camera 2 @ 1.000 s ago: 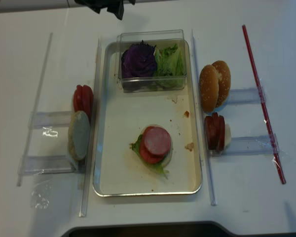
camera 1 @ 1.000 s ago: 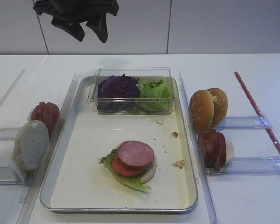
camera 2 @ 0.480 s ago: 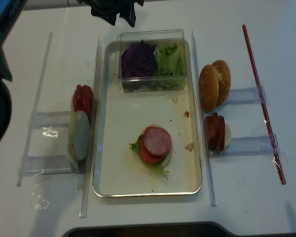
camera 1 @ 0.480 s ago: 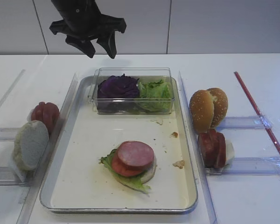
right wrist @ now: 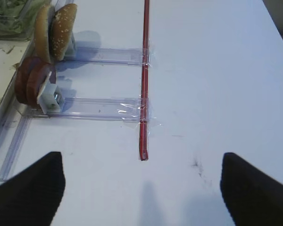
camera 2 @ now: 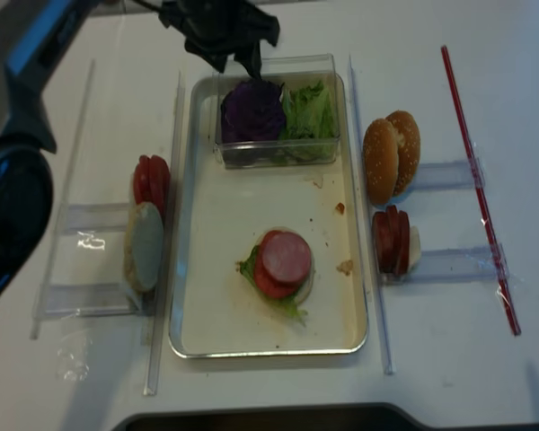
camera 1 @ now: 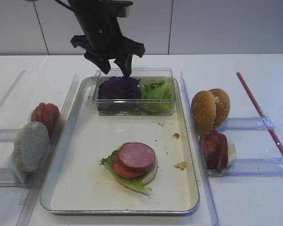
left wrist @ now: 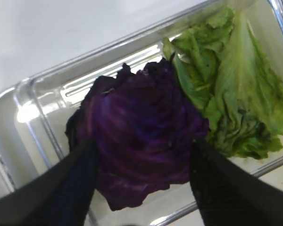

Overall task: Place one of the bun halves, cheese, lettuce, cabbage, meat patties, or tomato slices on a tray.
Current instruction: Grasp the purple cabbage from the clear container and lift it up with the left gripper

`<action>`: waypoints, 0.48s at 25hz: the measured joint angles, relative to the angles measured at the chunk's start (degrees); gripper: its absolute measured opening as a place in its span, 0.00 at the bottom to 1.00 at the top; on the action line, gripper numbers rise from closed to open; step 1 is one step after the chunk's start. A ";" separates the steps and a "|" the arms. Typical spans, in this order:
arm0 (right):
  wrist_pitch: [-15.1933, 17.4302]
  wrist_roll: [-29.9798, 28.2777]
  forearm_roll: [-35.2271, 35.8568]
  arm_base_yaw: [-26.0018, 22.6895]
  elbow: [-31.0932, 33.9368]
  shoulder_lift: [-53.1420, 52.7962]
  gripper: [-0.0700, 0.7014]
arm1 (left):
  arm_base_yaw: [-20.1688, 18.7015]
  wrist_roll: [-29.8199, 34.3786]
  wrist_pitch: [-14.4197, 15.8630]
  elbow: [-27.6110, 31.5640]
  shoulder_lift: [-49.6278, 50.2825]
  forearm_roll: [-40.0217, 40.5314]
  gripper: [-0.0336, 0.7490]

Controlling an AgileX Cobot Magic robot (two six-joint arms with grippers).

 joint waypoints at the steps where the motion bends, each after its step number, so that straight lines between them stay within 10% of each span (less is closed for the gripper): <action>1: 0.00 0.00 0.00 0.00 0.00 0.00 0.98 | -0.62 0.00 0.00 -0.09 0.37 0.79 0.60; 12: 0.00 0.00 0.00 0.00 0.00 0.00 0.98 | -1.45 -0.36 1.92 -4.19 4.72 1.69 0.60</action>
